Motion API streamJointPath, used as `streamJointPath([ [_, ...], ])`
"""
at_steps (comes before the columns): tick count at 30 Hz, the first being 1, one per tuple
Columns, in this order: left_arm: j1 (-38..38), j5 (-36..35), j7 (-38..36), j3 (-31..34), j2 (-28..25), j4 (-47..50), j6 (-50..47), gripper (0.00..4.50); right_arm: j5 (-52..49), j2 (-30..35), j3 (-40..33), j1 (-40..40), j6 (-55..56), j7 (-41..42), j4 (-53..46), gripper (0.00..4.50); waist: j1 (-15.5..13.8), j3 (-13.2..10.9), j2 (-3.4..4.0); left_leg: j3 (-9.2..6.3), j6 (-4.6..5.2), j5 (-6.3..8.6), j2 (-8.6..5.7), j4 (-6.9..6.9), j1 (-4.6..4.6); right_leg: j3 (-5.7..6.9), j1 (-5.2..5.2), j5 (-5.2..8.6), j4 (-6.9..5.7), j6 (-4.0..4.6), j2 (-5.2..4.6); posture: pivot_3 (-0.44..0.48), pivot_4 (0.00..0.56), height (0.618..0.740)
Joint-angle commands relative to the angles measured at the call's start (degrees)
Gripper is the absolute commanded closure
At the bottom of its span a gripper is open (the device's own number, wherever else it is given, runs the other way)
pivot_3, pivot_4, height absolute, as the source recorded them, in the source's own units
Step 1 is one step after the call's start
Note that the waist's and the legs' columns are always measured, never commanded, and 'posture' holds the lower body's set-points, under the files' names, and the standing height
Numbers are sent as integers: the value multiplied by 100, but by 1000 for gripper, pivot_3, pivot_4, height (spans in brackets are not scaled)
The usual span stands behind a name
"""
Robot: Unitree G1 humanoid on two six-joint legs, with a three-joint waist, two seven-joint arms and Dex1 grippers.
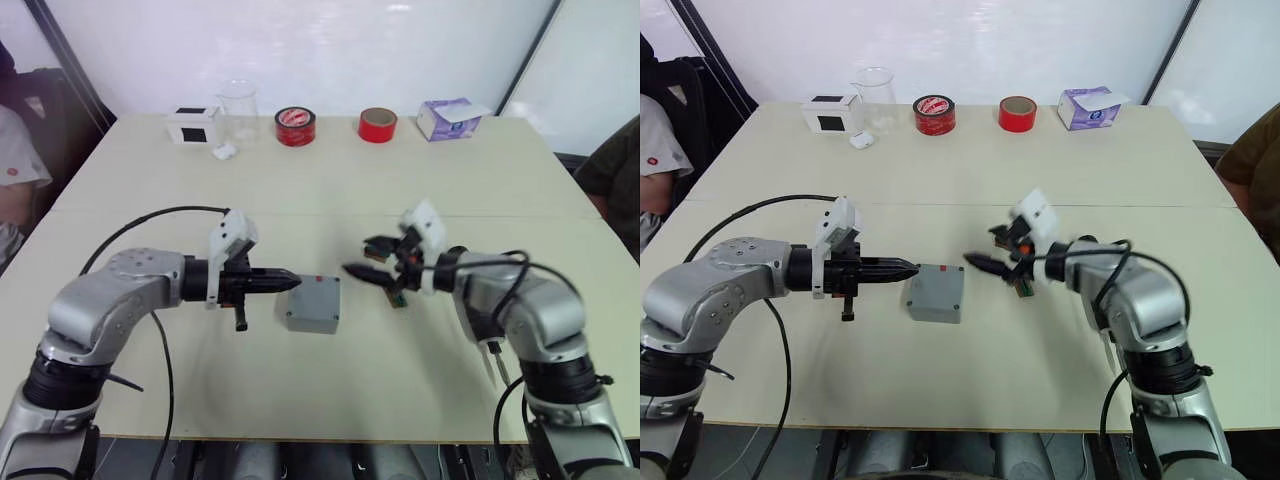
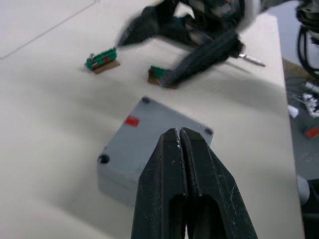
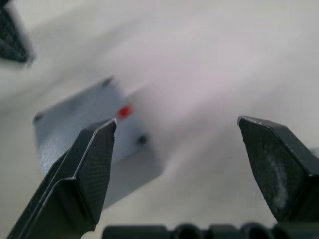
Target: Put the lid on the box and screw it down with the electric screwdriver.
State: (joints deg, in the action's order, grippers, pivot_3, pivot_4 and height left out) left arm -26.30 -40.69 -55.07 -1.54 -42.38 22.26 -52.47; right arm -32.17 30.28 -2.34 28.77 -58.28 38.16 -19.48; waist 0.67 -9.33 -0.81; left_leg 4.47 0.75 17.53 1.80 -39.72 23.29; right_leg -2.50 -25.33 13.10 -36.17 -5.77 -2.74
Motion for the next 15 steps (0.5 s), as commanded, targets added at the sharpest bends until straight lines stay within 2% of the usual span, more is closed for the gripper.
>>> streamJointPath([
  [1, -233, -78, -245, -69, -93, 114, 90, 4500, -620, 426, -1073, 501, -1188, -245, 6, 282, -6, 0, 0, 0, 0, 0, 0, 0, 0, 0, 0, 0, 0, 0, 0, 0, 150, 740],
  [3, -270, 24, -400, -228, -161, 197, 201, 4500, -760, 837, -1309, 697, -1966, -291, 133, 282, -2, 0, 0, 1, 0, 0, -1, 0, -1, 0, 2, 0, 2, 0, -2, 0, 150, 740],
  [6, -316, 142, -590, -454, -216, 331, 371, 4500, -855, 1660, -1230, 929, -3072, -388, 571, 282, 2, -1, 0, 2, 1, 1, -1, 1, 1, 0, 1, 1, 6, 3, -4, 0, 150, 740],
  [11, -407, 334, -827, -760, -227, 438, 687, 4500, -1345, 3260, -116, 1002, -3422, -333, 1587, 282, 10, -2, 0, 4, 2, 1, -5, 2, 2, -5, -1, 14, 9, 25, -9, 0, 150, 740],
  [15, -399, 488, -860, -947, -201, 556, 851, 4500, -1635, 3828, 610, 1148, -3422, -301, 2183, 282, 52, -3, 0, 5, 4, 2, -4, 2, 0, -12, -2, 13, 12, 24, -4, 0, 150, 740],
])
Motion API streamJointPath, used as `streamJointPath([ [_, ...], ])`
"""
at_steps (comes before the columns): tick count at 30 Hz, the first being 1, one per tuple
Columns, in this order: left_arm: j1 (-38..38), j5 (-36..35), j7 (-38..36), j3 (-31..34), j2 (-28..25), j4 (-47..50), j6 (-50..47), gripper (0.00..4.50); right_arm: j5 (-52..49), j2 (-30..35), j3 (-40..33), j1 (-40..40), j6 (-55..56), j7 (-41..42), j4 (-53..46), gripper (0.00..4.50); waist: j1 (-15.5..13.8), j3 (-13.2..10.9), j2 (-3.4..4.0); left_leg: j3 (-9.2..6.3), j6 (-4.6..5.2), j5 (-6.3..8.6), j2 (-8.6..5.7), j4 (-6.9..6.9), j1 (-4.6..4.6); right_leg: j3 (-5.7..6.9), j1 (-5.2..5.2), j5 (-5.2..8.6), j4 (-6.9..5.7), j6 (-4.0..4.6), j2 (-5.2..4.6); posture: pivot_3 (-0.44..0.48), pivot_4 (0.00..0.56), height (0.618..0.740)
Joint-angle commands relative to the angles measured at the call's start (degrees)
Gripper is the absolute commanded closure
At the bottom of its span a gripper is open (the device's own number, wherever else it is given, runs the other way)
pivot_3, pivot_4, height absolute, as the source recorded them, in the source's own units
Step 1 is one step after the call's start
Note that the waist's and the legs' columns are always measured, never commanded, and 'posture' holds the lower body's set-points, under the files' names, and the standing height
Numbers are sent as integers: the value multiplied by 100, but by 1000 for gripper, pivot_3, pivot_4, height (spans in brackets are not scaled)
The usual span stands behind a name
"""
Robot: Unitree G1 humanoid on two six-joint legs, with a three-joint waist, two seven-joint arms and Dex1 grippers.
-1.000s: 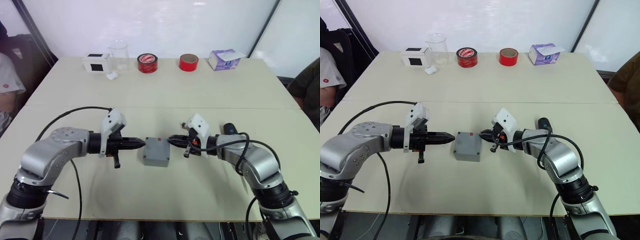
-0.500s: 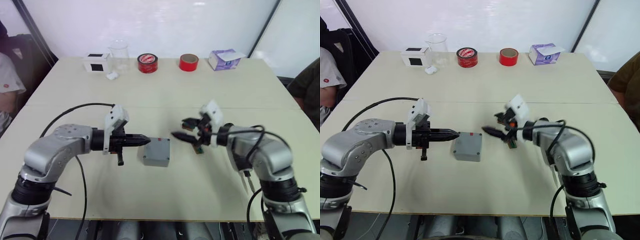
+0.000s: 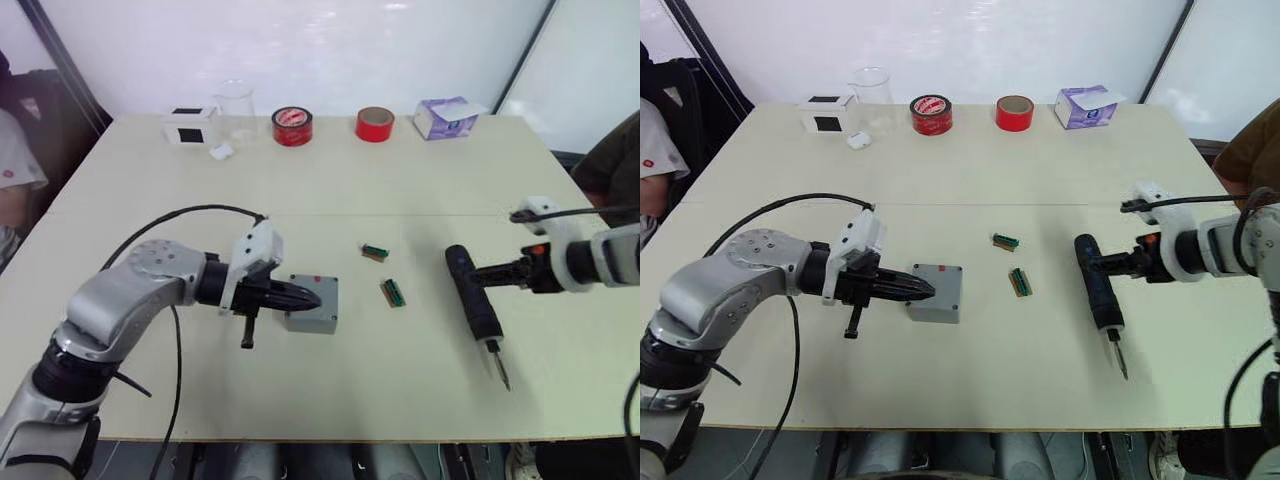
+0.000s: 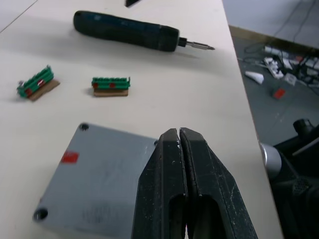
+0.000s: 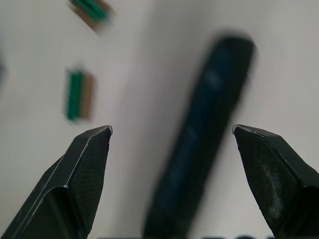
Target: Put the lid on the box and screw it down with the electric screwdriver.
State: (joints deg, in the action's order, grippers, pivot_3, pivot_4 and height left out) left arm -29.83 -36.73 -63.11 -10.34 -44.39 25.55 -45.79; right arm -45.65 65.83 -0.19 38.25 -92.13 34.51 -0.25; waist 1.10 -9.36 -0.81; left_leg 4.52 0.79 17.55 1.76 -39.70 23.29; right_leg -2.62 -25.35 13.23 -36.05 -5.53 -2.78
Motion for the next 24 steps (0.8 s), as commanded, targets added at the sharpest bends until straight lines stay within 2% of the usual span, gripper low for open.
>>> streamJointPath([
  [1, -22, 113, -41, -97, 7, 273, 205, 4500, -337, 346, 553, 260, -37, 58, 363, 282, 11, 0, 0, 0, 1, 0, 2, 0, 0, -2, -1, 0, -1, -1, 4, 0, 150, 740],
  [7, 181, 79, 207, -108, 81, 619, 143, 4500, -495, 435, 1345, 568, -37, 177, 748, 282, -17, 0, 0, -1, 1, 0, 5, 0, 2, -2, -5, -1, -2, -3, 7, 0, 150, 740],
  [22, 597, -206, 796, 293, 57, 960, -137, 4500, 581, -66, 2605, 852, 130, 782, 995, 282, -36, 0, -2, -2, 1, 0, 4, -2, 4, -2, -5, -4, -1, -8, 4, 0, 150, 740],
  [24, 616, -226, 868, 329, 60, 949, -161, 4500, 754, -186, 2796, 875, 241, 899, 1034, 746, -32, 4, -8, -2, 1, 0, 4, -4, 3, -1, -3, -3, 0, -7, 4, 0, 150, 740],
])
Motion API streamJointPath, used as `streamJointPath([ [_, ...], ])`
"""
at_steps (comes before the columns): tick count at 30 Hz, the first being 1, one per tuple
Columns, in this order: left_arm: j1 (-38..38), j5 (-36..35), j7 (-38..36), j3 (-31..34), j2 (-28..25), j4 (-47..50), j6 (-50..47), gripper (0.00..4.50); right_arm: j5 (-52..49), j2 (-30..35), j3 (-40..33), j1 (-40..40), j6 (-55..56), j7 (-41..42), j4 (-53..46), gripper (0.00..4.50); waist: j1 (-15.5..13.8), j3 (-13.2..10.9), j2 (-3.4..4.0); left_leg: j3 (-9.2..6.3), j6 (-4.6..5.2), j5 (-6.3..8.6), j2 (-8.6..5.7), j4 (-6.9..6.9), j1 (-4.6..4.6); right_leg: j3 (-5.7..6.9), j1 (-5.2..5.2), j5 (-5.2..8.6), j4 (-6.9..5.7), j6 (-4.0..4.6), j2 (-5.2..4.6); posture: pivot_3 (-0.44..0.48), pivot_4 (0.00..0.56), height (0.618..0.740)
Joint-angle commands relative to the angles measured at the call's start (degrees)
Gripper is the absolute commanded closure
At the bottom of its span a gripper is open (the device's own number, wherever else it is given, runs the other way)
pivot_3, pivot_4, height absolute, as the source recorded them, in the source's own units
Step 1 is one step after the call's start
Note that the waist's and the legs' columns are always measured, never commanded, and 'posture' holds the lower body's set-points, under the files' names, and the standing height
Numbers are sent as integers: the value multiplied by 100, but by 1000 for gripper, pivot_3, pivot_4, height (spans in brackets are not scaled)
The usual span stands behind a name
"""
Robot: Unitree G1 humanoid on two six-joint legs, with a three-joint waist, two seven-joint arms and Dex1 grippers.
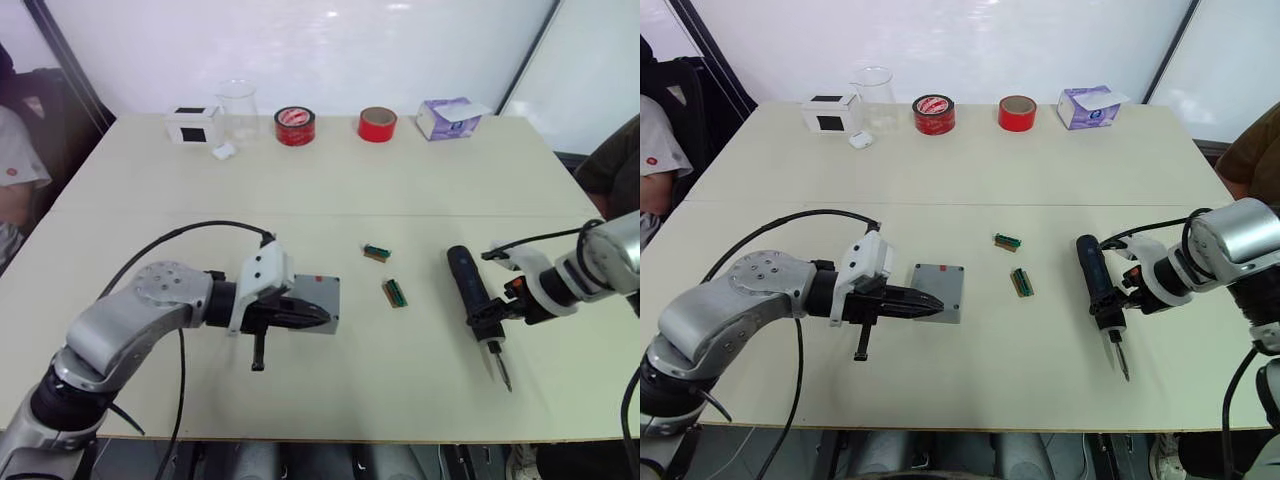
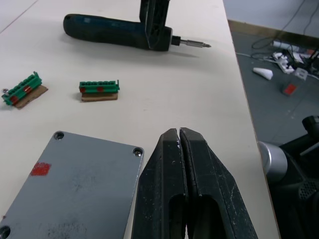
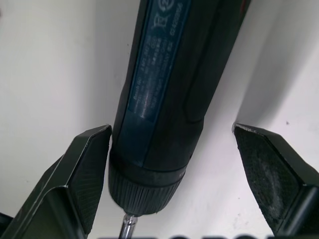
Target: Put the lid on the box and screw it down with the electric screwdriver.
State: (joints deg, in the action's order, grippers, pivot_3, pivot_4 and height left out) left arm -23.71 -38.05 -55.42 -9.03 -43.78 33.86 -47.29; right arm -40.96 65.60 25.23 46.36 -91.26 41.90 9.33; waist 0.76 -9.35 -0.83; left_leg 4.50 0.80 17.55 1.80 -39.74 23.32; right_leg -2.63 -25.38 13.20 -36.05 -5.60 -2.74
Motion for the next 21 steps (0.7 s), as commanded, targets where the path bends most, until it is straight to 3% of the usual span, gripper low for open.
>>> streamJointPath([
  [1, 23, -102, 126, 224, -16, 120, -22, 4500, 336, -188, 326, 60, 167, 222, 40, 941, 6, 9, -15, 0, 0, 0, 0, 0, -2, 0, 2, 1, 0, 1, 0, 0, 150, 740],
  [2, 44, -110, 148, 253, -32, 125, -30, 4500, 361, -195, 366, 45, 148, 283, -20, 1071, 14, 10, -20, -1, 0, 0, 0, -2, -3, 0, 4, 1, 0, 3, 1, 0, 150, 740],
  [7, 149, -54, 230, 402, -118, 21, -11, 4500, 587, -338, 227, -36, 92, 293, -57, 2673, 17, 11, -22, -2, 0, 0, 4, -2, -5, 0, 3, 1, -2, 3, 6, 0, 150, 740],
  [13, 181, -100, 150, 612, -160, -306, 48, 4500, 1141, -740, -521, 412, 690, 52, 770, 2711, 65, 28, -65, 1, 0, 0, 5, -2, -13, 1, 9, -2, -2, 9, 7, 0, 150, 740],
  [16, 164, -149, 108, 688, -171, -428, 7, 4500, 1299, -877, -1126, 760, 1263, -24, 1022, 2711, 124, 14, -43, 9, -3, -2, 3, -6, -16, -4, 11, -13, -2, 15, 4, 0, 150, 740],
  [21, 66, -253, 15, 810, -151, -745, -60, 4500, 803, -1500, -2975, 836, 1849, -346, 650, 2711, 113, -9, -3, 3, -3, -2, 3, -7, 5, -3, -11, -26, -8, -12, 10, 0, 150, 740],
])
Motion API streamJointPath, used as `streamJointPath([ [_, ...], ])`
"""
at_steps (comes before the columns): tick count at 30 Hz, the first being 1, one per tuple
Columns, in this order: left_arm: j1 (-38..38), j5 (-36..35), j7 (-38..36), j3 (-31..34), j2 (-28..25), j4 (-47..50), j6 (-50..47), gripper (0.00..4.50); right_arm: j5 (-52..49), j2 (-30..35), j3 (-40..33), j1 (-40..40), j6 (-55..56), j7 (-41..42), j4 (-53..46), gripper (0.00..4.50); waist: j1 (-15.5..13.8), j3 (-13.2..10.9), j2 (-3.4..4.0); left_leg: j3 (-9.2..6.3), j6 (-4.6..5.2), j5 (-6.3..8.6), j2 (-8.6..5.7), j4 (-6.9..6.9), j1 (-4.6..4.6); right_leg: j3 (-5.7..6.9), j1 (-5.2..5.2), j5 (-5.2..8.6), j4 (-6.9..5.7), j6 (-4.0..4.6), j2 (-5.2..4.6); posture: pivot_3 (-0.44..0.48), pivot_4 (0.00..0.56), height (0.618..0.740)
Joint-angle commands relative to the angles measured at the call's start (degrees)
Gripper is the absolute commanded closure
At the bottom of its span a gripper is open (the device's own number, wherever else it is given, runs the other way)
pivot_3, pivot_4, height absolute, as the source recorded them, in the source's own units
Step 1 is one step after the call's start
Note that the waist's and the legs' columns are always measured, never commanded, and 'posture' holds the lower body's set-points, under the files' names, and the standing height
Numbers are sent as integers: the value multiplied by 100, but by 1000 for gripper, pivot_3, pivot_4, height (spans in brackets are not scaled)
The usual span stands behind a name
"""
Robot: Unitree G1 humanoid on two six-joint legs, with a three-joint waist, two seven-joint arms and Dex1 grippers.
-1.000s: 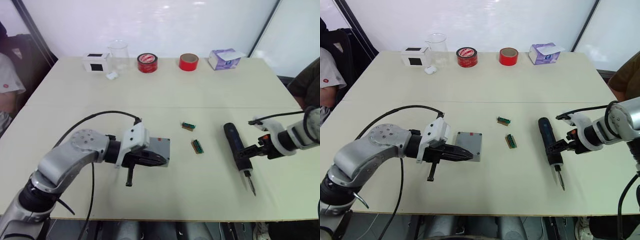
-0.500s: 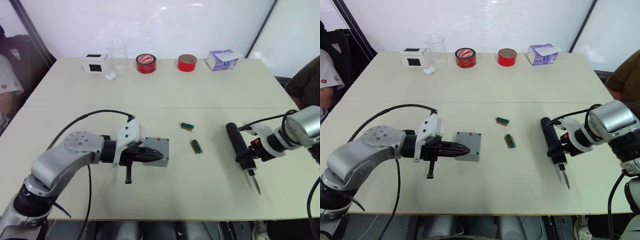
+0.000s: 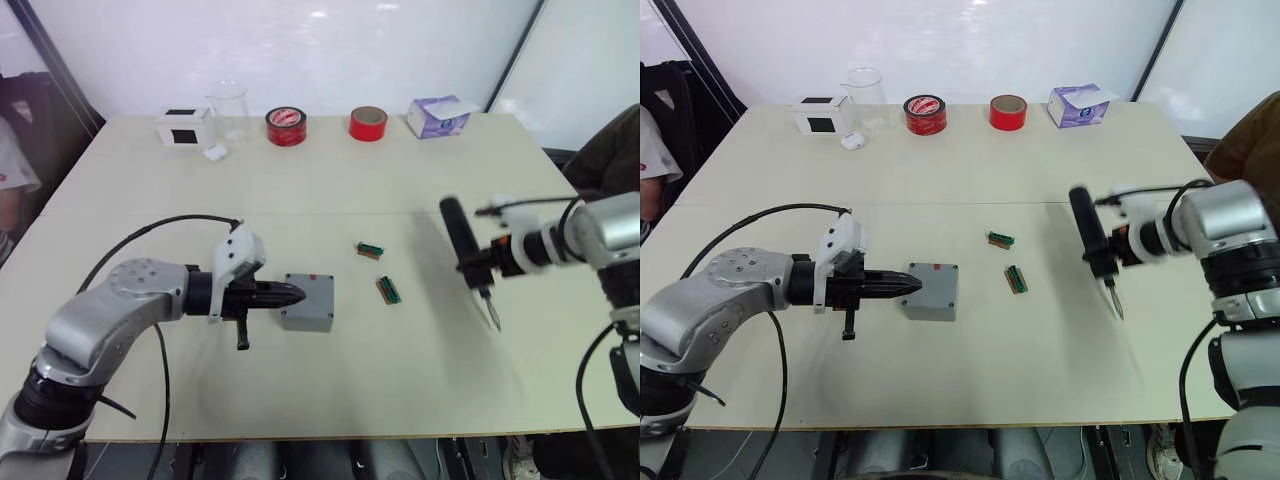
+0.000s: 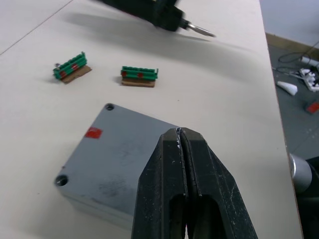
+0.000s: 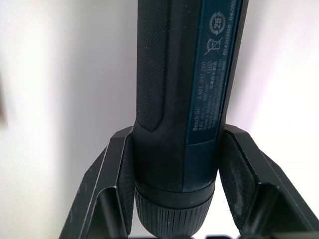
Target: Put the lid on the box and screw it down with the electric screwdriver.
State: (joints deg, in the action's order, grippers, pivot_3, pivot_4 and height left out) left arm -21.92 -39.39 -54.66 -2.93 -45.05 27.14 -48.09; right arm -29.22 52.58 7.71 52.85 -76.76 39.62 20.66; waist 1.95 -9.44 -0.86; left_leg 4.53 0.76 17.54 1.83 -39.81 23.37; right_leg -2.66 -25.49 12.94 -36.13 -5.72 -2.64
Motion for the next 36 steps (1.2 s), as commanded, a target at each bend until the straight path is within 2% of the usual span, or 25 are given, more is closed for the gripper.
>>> streamJointPath([
  [1, -155, -88, -83, 184, -24, -155, 47, 4500, -586, -427, -1656, 90, 420, -196, -742, 2711, -13, 0, 0, -3, 0, 0, 1, 7, 0, 5, 1, 0, 0, -1, 1, 0, 150, 740],
  [3, -263, -66, -124, 182, 10, -357, 77, 4500, -1085, -1098, -2595, -91, 584, -507, -1372, 2711, -27, 0, -1, -3, 0, 0, 1, 19, -1, 10, 0, 1, 3, -1, 2, 0, 150, 740],
  [5, -408, 3, -165, 120, 49, -558, 128, 4500, -1440, -2069, -3297, -427, 1268, -1016, -2325, 2711, -24, 0, -1, -5, -1, 0, 3, 28, -2, 8, -5, 1, 3, -1, 3, 0, 150, 740],
  [7, -557, 108, -205, 5, 72, -693, 176, 4500, -1501, -2656, -3259, -821, 1629, -1275, -3175, 2711, -66, -1, 4, -7, -6, -4, 4, 36, -1, 15, -5, 1, 3, -2, 4, 0, 150, 740],
  [12, -668, 441, -398, -310, 33, -849, 366, 4500, -2199, -3442, -2963, -1363, 1793, -1271, -4138, 2711, -127, -1, 4, -2, -24, -13, -4, 46, -1, 12, -7, 0, 4, -1, -15, 0, 150, 740],
  [20, -807, 838, -564, -731, 91, -879, 584, 4500, -1580, -3479, -1910, -2421, 2838, -1054, -4908, 2711, -112, -1, 3, 0, -25, -14, -10, 46, -5, 12, -1, 1, 5, -1, -13, 0, 150, 740],
  [31, -812, 1702, -687, -1407, 189, -1204, 1131, 4500, -904, -3588, -1193, -2889, 3742, -1176, -4882, 2711, -109, -1, 3, 1, -28, -16, -4, 46, -7, 13, -2, 1, 3, 0, -3, 0, 150, 740],
  [36, -755, 1800, -683, -1431, 285, -1256, 1169, 4500, -780, -3576, -1076, -2983, 3927, -1161, -4806, 2711, -122, 0, 2, 1, -28, -17, -4, 46, -9, 13, 0, 1, 2, 0, -3, 0, 150, 740],
])
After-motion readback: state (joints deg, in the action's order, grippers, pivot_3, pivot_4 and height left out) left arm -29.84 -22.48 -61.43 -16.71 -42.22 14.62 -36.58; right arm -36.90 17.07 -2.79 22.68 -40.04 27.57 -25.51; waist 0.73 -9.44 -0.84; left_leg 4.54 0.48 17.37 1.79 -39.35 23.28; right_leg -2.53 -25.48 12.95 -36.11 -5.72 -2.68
